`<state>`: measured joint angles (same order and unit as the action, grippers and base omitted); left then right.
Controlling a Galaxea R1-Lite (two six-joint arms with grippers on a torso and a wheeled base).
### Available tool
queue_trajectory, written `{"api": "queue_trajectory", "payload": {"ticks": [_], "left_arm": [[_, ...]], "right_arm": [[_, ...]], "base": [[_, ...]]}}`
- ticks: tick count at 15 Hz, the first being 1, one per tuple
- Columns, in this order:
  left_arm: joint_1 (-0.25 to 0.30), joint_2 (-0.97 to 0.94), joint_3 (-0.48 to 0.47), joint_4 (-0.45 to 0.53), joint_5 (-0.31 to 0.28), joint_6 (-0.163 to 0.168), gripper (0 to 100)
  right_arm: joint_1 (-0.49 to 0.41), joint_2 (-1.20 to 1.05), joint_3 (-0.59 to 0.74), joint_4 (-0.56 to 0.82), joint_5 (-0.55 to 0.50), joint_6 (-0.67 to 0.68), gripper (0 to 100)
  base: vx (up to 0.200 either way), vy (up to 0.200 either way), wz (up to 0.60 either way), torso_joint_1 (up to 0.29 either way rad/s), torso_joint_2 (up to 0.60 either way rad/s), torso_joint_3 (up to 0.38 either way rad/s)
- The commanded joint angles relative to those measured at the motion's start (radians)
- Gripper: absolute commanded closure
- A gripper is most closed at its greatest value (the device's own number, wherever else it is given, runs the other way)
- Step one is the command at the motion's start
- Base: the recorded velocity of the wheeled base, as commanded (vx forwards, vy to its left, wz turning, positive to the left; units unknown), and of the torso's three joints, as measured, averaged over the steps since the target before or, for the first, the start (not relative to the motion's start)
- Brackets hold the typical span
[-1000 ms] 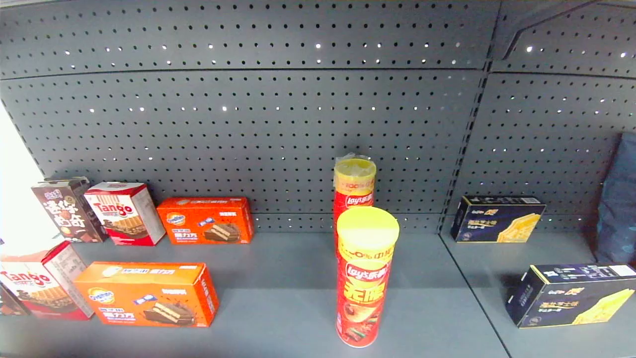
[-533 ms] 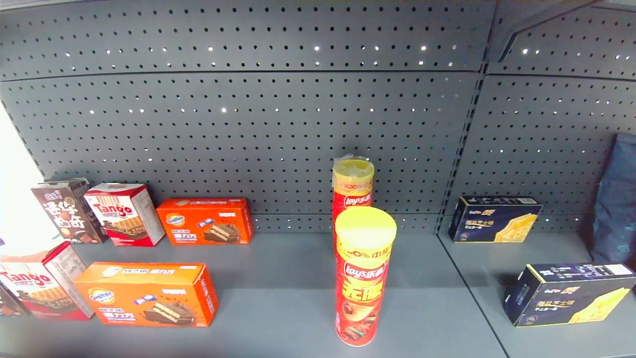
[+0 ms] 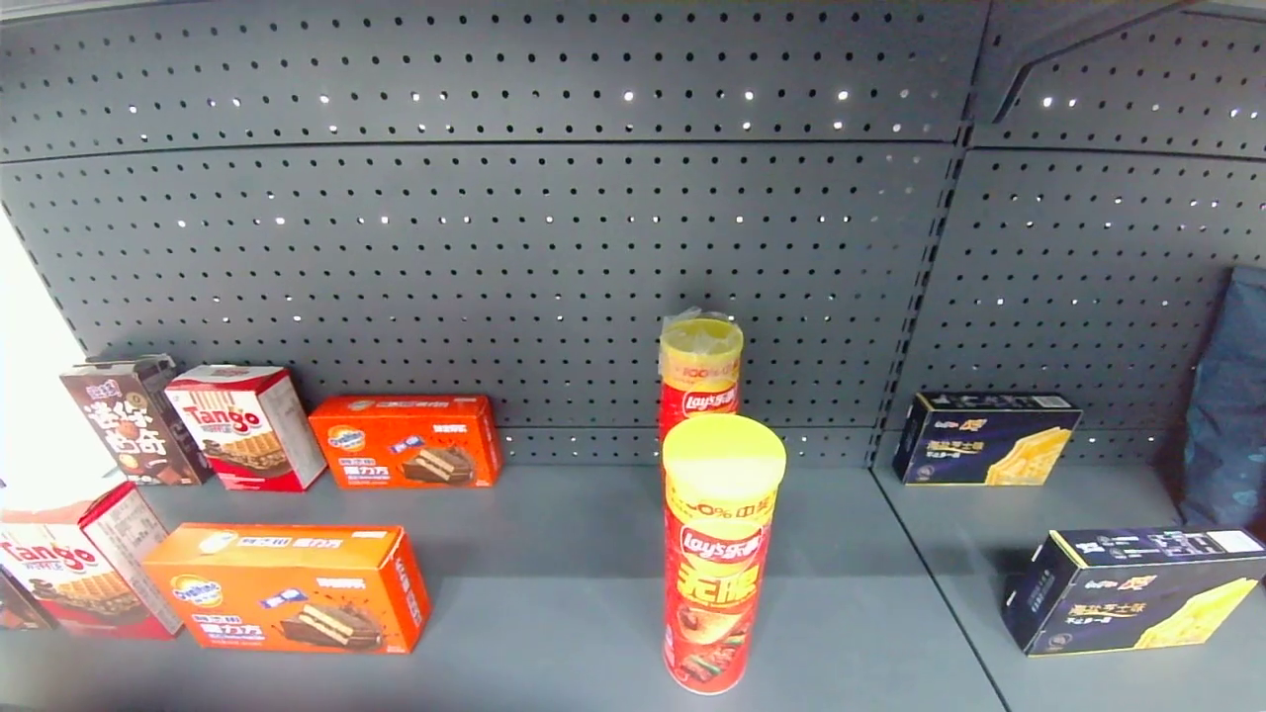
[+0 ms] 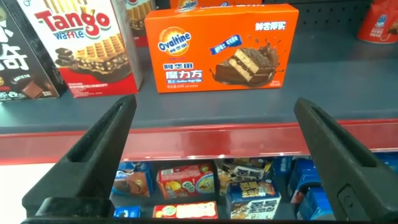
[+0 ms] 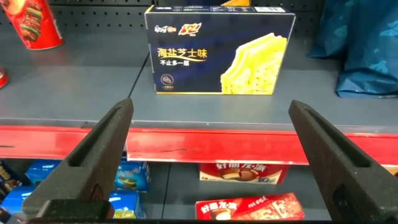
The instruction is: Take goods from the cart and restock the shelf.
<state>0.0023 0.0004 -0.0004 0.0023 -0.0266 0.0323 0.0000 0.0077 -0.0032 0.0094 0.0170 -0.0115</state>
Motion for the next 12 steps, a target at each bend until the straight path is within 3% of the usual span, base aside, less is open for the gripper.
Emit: {"api": "queue_trajectory", "payload": {"ticks": [1,11,12], "left_arm": [[0.001,0.000,0.000,0.001,-0.001,0.000,0],[0.001,0.000,-0.001,0.001,-0.003,-0.006,0],[0.001,0.000,0.000,0.001,-0.001,-0.006,0]], "right_arm": [[0.000,0.002,0.000,0.000,0.000,-0.001,0],[0.000,0.002,0.000,0.000,0.000,-0.001,0],[0.000,0.002,0.000,0.000,0.000,-0.001,0]], "base": [[0.000,-0.200,0.00,-0.012,0.00,-0.002],[0.000,0.000,0.00,0.000,0.00,0.000],[0.000,0.200,0.00,0.002,0.01,-0.002]]}}
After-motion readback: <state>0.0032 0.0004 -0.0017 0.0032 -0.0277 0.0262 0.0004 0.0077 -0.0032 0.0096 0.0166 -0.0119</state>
